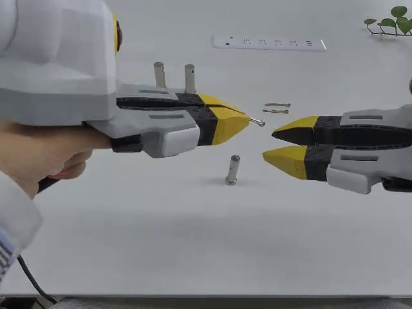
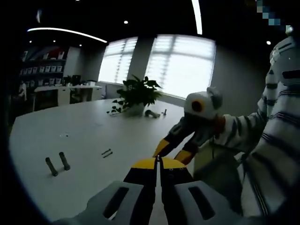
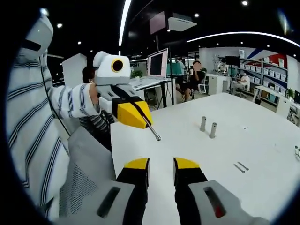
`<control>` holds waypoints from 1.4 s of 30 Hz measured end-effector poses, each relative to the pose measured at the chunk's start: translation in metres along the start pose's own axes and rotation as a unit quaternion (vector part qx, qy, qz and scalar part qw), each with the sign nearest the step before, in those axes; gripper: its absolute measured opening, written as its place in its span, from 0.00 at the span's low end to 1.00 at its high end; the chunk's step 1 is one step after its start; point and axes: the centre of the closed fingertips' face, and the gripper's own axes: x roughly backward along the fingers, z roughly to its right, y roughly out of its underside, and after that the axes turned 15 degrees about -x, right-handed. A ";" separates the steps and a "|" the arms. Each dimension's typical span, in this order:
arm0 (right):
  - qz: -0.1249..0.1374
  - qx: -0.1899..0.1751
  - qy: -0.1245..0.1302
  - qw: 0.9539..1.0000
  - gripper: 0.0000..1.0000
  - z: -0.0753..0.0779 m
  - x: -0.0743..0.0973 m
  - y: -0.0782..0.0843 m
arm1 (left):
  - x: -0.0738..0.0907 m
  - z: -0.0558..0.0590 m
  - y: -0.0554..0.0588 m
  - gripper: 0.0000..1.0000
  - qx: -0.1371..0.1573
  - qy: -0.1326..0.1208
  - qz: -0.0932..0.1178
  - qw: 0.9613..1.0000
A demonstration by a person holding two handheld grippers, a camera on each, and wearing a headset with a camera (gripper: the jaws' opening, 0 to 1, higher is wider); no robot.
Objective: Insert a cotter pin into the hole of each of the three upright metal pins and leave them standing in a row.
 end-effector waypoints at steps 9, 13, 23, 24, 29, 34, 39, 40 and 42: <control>0.007 -0.017 -0.041 0.999 0.12 -0.014 0.004 -0.006 | 0.002 0.014 -0.002 0.00 -0.066 0.026 0.008 0.997; 0.004 -0.009 -0.055 0.998 0.09 -0.019 0.005 -0.009 | 0.002 0.019 -0.004 0.00 -0.084 0.034 0.014 0.996; -0.004 0.009 -0.082 0.997 0.00 -0.031 0.004 -0.015 | 0.001 0.022 -0.004 0.00 -0.100 0.046 0.012 0.994; -0.007 0.011 -0.084 0.996 0.00 -0.032 0.005 -0.015 | 0.001 0.022 -0.004 0.00 -0.100 0.046 0.012 0.994; -0.013 0.014 -0.086 0.996 0.00 -0.034 0.004 -0.014 | 0.002 0.022 -0.002 0.00 -0.100 0.048 0.007 0.994; -0.025 0.024 -0.095 0.995 0.00 -0.039 0.005 -0.012 | 0.004 0.023 -0.001 0.00 -0.102 0.053 0.005 0.993; -0.037 0.030 -0.106 0.993 0.00 -0.044 0.007 -0.011 | 0.005 0.025 0.001 0.00 -0.101 0.061 0.003 0.993; -0.039 0.031 -0.110 0.993 0.00 -0.046 0.007 -0.010 | 0.006 0.025 0.002 0.00 -0.101 0.064 0.003 0.993; -0.041 0.035 -0.115 0.992 0.00 -0.048 0.009 -0.010 | 0.006 0.026 0.002 0.00 -0.099 0.067 0.004 0.993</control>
